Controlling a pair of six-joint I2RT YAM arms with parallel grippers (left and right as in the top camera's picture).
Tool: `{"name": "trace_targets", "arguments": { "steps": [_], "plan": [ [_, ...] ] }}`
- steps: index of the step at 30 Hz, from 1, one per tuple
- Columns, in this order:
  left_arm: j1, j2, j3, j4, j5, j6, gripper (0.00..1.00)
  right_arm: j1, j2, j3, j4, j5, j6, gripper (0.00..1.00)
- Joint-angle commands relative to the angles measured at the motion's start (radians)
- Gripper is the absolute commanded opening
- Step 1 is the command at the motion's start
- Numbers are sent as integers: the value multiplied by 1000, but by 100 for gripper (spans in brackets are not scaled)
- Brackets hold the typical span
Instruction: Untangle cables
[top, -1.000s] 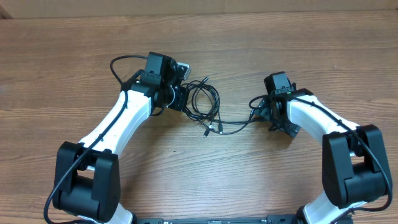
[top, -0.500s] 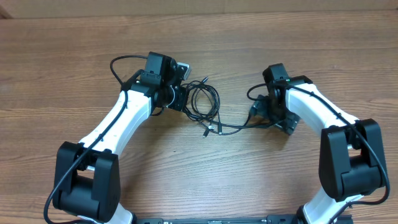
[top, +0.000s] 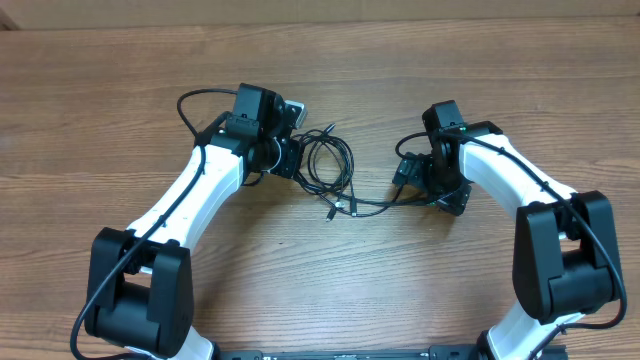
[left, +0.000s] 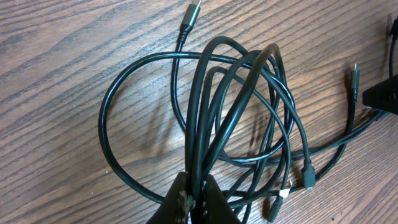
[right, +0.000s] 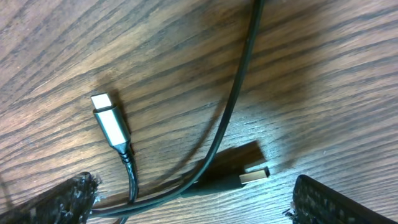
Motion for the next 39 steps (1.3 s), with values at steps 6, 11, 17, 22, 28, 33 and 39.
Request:
{"name": "trace_targets", "arguments": {
  "steps": [6, 11, 17, 22, 28, 33, 39],
  "plan": [
    [4, -19, 23, 2, 150, 114, 5, 2, 3, 21, 6, -14, -40, 100],
    [5, -19, 23, -3, 248, 187, 4, 0, 3, 21, 11, -21, -74, 100],
    [5, -19, 23, -9, 363, 266, 4, -5, 3, 21, 68, -385, -342, 100],
    [5, -19, 23, -8, 360, 265, 4, -6, 3, 21, 105, -667, -491, 100],
    [5, -19, 23, -8, 360, 265, 4, -5, 3, 21, 115, -669, -491, 96],
    [5, -19, 23, -7, 360, 265, 4, 5, 3, 21, 107, -668, -480, 67],
    [5, -20, 23, -8, 360, 265, 4, 71, 3, 18, 108, -616, -469, 62]
  ]
}}
